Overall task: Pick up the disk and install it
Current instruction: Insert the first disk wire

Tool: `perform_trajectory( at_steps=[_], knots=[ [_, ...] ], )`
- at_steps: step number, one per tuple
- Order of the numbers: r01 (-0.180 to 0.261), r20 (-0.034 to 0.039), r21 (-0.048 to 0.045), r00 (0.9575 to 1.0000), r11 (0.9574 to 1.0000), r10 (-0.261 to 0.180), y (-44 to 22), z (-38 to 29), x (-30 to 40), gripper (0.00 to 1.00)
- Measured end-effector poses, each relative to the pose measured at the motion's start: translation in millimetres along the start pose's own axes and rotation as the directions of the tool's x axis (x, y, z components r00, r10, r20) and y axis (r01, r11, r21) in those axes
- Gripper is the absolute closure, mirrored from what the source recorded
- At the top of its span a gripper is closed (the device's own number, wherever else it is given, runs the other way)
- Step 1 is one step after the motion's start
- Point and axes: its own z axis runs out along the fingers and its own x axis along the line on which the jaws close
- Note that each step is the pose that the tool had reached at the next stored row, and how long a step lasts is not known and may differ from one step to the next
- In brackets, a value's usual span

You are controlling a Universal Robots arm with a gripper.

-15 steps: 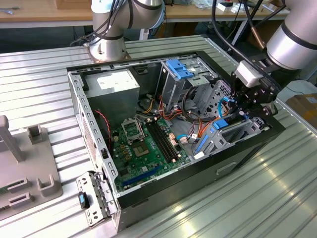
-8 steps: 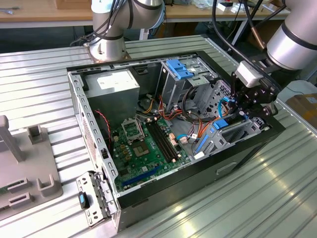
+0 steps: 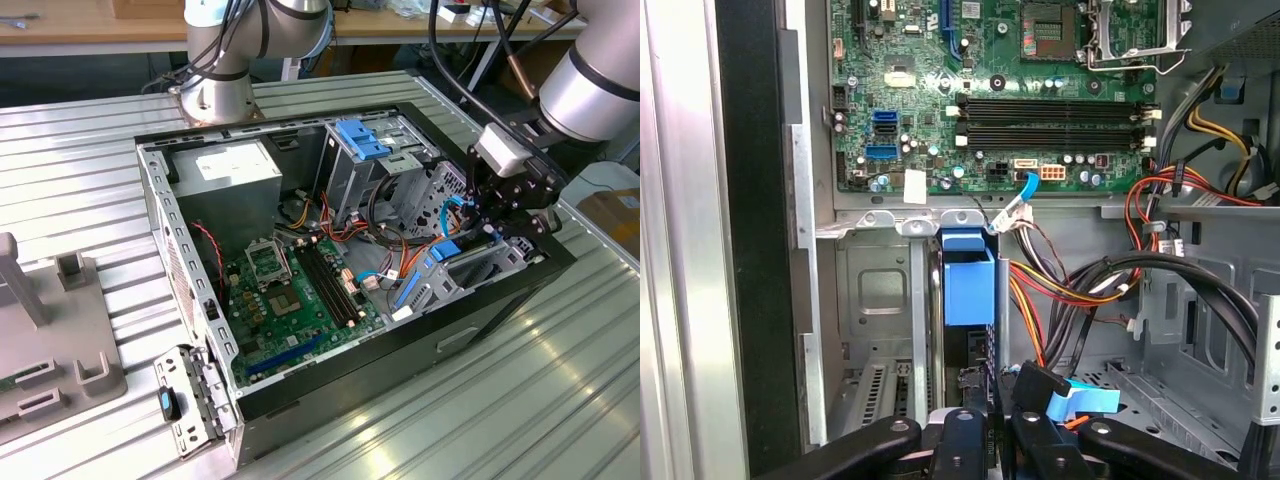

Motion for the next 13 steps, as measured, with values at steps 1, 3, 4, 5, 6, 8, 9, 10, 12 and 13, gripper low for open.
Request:
perform_trajectory(
  at_steps=[1, 3, 4, 5, 6, 8, 9, 10, 12, 13],
  knots=[
    [0.0, 0.0, 0.0, 1.0, 1.0, 0.0, 0.0, 0.0, 0.0, 0.84],
    [0.0, -0.0001, 0.0001, 1.0, 1.0, 0.0, -0.1, -1.7, -0.1, 0.84],
    [0.0, 0.0001, 0.0001, 1.0, 1.0, 0.0, -0.2, -1.8, -0.1, 0.84],
    [0.0, 0.0, 0.0003, 1.0, 1.0, 0.0, -0.2, -1.9, -0.1, 0.84],
    [0.0, -0.0004, 0.0003, 1.0, 1.0, 0.0, -0.2, -2.1, 0.0, 0.84],
    [0.0, -0.0002, 0.0005, 1.0, 1.0, 0.0, -0.1, -1.9, 0.1, 0.84],
    [0.0, -0.0001, 0.0005, 1.0, 1.0, 0.0, 0.0, -1.5, 0.2, 0.84],
    [0.0, 0.0001, 0.0005, 1.0, 1.0, 0.0, 0.1, -0.6, 0.3, 0.84],
    [0.0, -0.0003, 0.0006, 1.0, 1.0, 0.0, 0.2, 0.7, 0.7, 0.84],
    [0.0, -0.0007, 0.0006, 1.0, 1.0, 0.0, 0.2, 0.9, 0.8, 0.84]
  ],
)
